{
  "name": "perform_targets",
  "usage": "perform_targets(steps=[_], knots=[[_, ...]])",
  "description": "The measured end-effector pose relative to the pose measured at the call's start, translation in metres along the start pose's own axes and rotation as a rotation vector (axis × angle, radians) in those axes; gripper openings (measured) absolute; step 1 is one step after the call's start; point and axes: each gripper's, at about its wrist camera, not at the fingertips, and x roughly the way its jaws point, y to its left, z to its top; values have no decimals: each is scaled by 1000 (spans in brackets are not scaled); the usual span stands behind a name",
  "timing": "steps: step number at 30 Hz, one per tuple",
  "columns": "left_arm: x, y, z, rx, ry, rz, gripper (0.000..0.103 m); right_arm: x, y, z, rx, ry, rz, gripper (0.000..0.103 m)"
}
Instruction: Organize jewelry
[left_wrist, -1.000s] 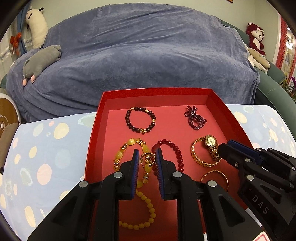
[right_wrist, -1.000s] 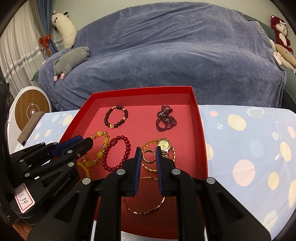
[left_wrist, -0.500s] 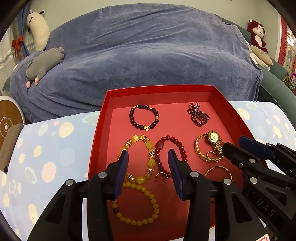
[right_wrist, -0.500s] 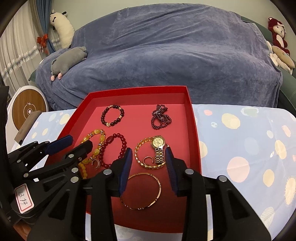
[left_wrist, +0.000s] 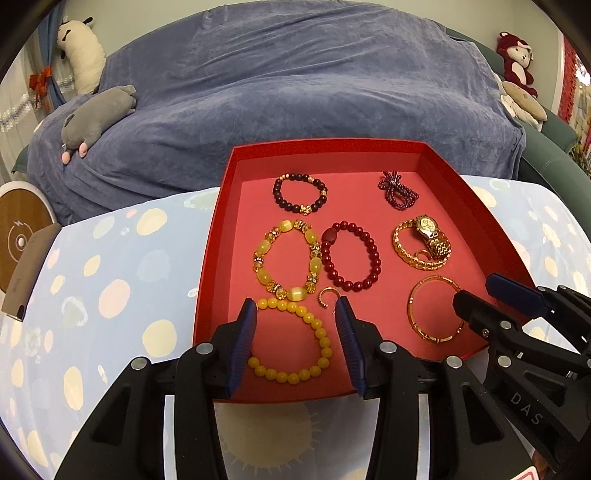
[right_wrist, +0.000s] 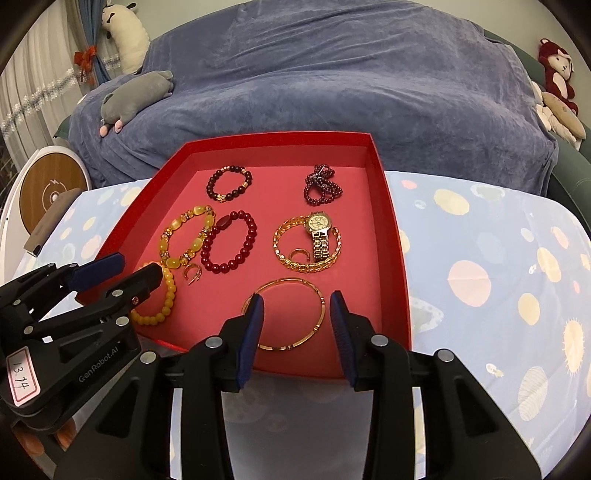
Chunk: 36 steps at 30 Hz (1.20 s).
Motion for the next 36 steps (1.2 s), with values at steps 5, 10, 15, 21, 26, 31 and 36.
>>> perform_targets(steps=[5, 10, 15, 21, 26, 31, 36], knots=[[-1, 9, -10, -49, 23, -24, 42, -5, -2, -9, 20, 19, 9, 41], [-13, 10, -25, -50, 41, -31, 42, -16, -2, -21, 33, 45, 26, 41], [-29, 10, -47, -55, 66, -52, 42, -31, 4, -40, 24, 64, 13, 41], [-41, 7, -53, -61, 58, -38, 42, -44, 10, -47, 34, 60, 3, 42], [-57, 0, -48, -45, 9, -23, 42, -60, 13, -44, 47, 20, 8, 51], [-65, -5, -49, -36, -4, -3, 50, -69, 12, -44, 72, 5, 0, 60], [-72, 3, -52, -80, -14, 25, 66, -77, 7, -46, 108, -21, -47, 79]])
